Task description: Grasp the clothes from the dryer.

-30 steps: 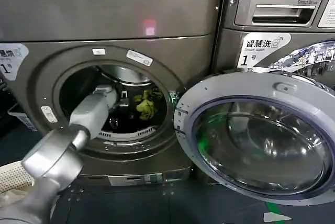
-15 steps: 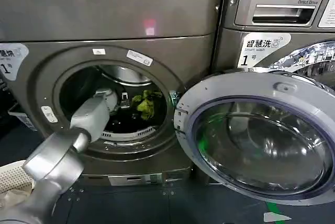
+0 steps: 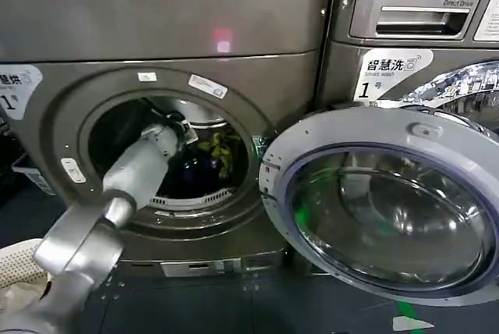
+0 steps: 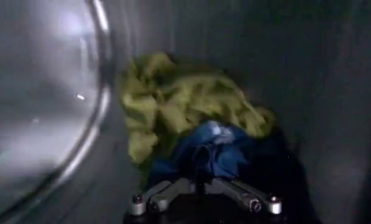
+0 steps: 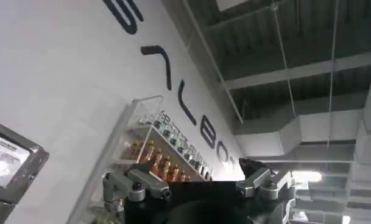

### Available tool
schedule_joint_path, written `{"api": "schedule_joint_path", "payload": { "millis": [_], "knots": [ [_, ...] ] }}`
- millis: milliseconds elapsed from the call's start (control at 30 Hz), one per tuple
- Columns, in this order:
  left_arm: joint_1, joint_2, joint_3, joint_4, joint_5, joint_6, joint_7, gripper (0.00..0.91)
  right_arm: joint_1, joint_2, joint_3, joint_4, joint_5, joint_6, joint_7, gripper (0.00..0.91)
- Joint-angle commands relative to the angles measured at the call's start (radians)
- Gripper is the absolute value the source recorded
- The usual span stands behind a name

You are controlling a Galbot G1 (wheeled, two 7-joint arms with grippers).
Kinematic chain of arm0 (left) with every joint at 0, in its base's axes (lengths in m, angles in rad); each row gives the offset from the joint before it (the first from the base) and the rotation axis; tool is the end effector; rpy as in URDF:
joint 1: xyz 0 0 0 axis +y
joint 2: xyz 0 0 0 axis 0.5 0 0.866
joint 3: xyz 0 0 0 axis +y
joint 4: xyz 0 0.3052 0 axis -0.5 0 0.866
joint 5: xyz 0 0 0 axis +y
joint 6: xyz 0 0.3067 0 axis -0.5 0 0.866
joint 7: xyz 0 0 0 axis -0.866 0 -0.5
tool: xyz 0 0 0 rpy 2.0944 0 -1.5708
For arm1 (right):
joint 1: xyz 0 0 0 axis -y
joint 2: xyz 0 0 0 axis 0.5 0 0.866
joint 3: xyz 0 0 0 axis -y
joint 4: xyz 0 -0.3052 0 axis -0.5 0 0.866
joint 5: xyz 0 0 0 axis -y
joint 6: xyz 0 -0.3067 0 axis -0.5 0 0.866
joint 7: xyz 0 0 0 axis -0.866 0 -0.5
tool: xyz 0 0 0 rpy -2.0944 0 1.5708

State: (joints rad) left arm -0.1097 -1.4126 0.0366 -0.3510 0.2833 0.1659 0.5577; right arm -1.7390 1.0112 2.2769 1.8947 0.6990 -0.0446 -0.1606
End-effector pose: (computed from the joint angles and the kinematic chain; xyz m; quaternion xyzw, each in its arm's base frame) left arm 0.5803 0.0381 -0.1574 -0.2524 -0.8641 -0.3684 0.2322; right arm -0.0560 -0.3525 0.0151 0.4338 0.8238 -0.2716 0.2435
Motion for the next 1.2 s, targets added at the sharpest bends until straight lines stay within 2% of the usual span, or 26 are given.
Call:
{"api": "schedule_joint_path", "payload": {
  "millis": [33, 300, 567, 633, 800, 867, 967, 1200],
  "knots": [
    [0.193, 0.015, -0.237, -0.252, -0.27, -0.051, -0.358, 0.0, 0.004, -0.006, -0.006, -0.001, -0.005, -0.002, 0.005, 0.907],
    [0.362, -0.019, -0.369, -0.532, -0.395, -0.185, -0.583, 0.0, 0.003, -0.015, -0.001, -0.011, -0.006, -0.002, 0.012, 0.907],
    [0.568, -0.022, -0.393, -0.794, -0.398, -0.235, -0.728, 0.0, -0.011, -0.026, 0.021, -0.02, -0.002, 0.001, 0.021, 0.907],
    [0.606, -0.025, -0.399, -0.835, -0.396, -0.236, -0.756, 0.0, -0.015, -0.028, 0.026, -0.021, 0.003, 0.005, 0.024, 0.907],
    [0.705, -0.02, -0.405, -0.906, -0.411, -0.172, -0.75, 0.0, -0.021, -0.036, 0.041, -0.029, 0.01, 0.013, 0.025, 0.907],
    [0.721, -0.021, -0.405, -0.916, -0.413, -0.159, -0.745, 0.0, -0.02, -0.034, 0.048, -0.021, 0.001, -0.003, 0.02, 0.907],
    [0.727, -0.023, -0.405, -0.931, -0.41, -0.162, -0.744, 0.0, -0.024, -0.037, 0.046, -0.025, 0.025, 0.02, 0.036, 0.907],
    [0.739, -0.036, -0.406, -0.949, -0.375, -0.183, -0.737, 0.0, -0.027, -0.036, 0.054, -0.022, 0.026, 0.021, 0.033, 0.907]
  ]
}}
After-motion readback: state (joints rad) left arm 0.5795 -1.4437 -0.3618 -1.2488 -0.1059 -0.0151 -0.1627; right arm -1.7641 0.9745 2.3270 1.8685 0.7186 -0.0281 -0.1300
